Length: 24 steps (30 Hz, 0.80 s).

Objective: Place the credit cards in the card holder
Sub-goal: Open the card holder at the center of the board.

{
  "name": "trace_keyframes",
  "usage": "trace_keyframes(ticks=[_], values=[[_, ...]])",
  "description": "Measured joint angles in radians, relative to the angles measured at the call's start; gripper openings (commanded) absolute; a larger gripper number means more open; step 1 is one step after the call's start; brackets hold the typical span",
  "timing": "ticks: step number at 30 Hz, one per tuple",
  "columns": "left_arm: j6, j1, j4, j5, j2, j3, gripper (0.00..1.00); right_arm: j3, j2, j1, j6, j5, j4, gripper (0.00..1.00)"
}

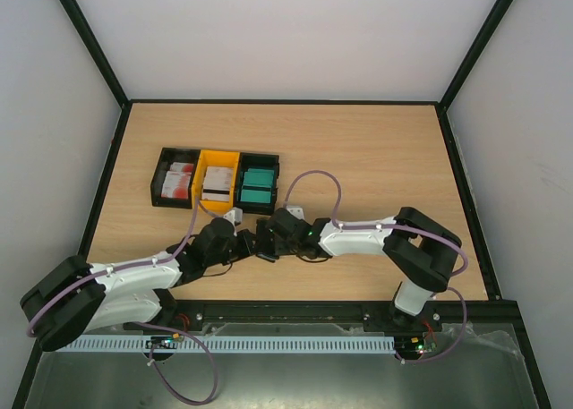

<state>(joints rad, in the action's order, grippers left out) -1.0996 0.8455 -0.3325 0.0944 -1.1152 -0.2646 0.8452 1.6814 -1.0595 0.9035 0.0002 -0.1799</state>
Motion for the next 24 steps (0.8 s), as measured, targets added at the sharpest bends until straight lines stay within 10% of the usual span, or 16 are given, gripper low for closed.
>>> trace_keyframes(ticks=[10,24], values=[[-0.014,0.000,0.024,-0.018,0.009,0.000,0.65,0.030,-0.019,0.000,-0.002,0.023,-0.080,0.02],[0.045,-0.074,0.141,0.012,0.043,-0.093,0.97,0.122,-0.206,0.001,-0.040,0.045,-0.312,0.02]])
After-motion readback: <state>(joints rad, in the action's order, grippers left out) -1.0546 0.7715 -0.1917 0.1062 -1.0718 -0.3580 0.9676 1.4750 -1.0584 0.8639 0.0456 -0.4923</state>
